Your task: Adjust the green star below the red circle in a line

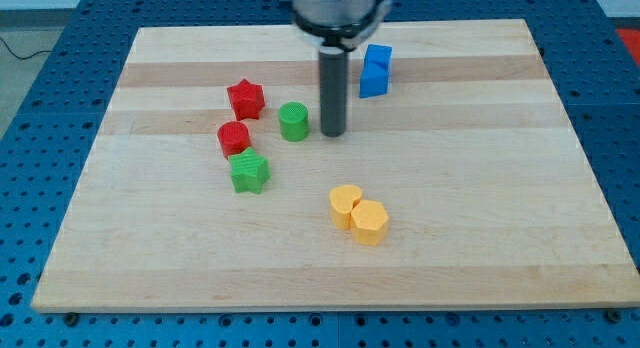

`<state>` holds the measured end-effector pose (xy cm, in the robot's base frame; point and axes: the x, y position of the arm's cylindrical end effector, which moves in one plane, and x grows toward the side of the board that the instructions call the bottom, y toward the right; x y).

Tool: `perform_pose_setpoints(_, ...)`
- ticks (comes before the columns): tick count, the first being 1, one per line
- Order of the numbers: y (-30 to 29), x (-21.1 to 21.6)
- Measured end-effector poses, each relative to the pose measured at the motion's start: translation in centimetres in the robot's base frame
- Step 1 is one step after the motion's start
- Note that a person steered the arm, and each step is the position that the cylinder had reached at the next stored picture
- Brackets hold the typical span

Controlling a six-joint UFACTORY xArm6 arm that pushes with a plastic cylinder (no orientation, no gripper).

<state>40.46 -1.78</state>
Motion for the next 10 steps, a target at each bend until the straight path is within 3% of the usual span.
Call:
perform_pose_setpoints(2, -9.2, 0.0)
perform_pose_setpoints(3, -8.5, 0.0)
perform_pose_setpoints(4, -3.5, 0.5)
perform_pose_setpoints(6, 0.7, 1.6)
perform_pose_setpoints(8, -4.6, 8.2)
perform_pose_setpoints(10, -10.8, 9.0)
